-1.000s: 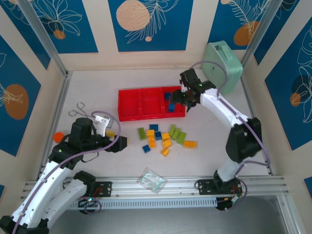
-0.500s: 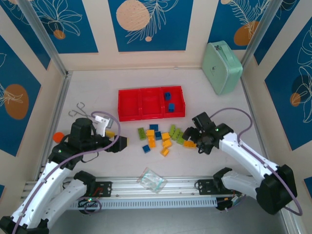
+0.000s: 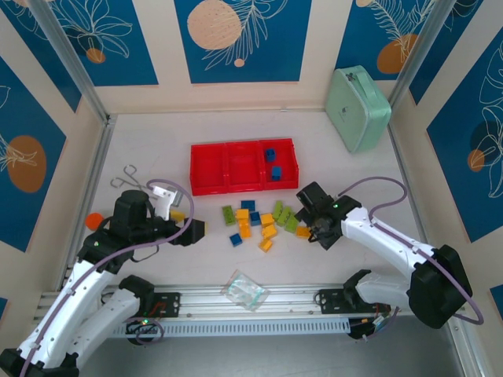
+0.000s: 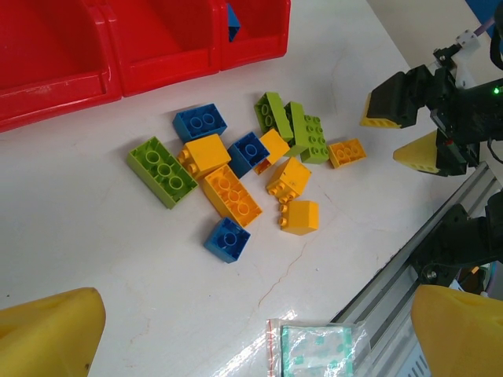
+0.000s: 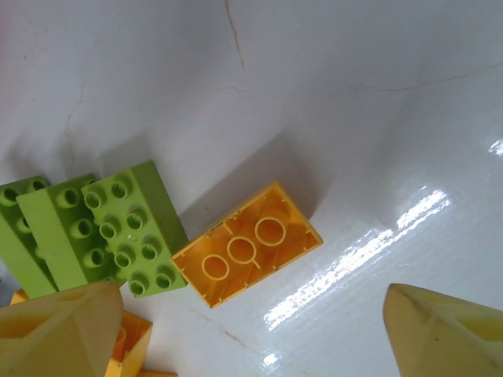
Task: Sort the legos into containers by color
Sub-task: Pick up the lego from the bottom-right of the table.
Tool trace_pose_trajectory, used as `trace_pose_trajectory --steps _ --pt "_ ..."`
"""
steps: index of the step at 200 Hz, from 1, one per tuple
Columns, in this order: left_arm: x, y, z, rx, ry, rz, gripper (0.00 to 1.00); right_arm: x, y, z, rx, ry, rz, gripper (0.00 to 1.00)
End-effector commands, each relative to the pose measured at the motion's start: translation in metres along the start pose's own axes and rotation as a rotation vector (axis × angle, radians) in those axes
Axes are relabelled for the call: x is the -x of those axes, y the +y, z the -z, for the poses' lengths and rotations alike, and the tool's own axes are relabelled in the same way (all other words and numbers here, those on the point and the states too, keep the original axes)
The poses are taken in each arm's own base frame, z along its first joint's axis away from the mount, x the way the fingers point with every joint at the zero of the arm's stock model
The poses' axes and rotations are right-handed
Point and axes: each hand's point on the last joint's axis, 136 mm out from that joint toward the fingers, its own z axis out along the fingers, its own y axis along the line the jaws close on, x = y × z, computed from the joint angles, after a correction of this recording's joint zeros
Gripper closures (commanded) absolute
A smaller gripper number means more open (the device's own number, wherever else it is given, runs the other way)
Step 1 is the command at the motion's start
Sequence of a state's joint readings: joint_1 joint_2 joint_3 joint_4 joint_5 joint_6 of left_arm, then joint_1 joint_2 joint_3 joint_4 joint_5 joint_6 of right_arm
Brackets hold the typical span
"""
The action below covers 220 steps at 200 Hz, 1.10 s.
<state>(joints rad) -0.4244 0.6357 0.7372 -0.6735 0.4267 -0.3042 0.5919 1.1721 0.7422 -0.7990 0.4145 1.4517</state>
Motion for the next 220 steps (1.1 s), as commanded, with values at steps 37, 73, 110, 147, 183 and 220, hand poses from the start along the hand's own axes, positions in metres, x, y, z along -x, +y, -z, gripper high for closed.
trace_pose_trajectory --steps 37,73,110,147,183,220 --pt "-0.005 -0.008 0.001 -0.040 0.013 -0.036 0.01 -0.007 -0.013 -0.011 -0.059 -0.005 -0.164 0.19" --pt "-0.005 -0.009 0.001 -0.046 0.013 -0.037 0.01 -0.007 -0.008 -0.018 -0.114 -0.054 -0.245 0.18" --pt "-0.005 -0.010 0.001 -0.051 0.012 -0.038 0.01 -0.012 -0.005 -0.033 -0.163 -0.073 -0.317 0.21" --pt "-0.004 -0.011 0.002 -0.055 0.010 -0.040 0.01 -0.015 -0.007 -0.045 -0.223 -0.094 -0.335 0.28" --pt "-0.004 -0.011 0.001 -0.056 0.010 -0.040 0.01 -0.010 -0.009 -0.051 -0.252 -0.138 -0.312 0.32" --pt "-0.005 -0.011 0.001 -0.058 0.012 -0.041 0.01 -0.005 -0.013 -0.056 -0.248 -0.174 -0.273 0.50"
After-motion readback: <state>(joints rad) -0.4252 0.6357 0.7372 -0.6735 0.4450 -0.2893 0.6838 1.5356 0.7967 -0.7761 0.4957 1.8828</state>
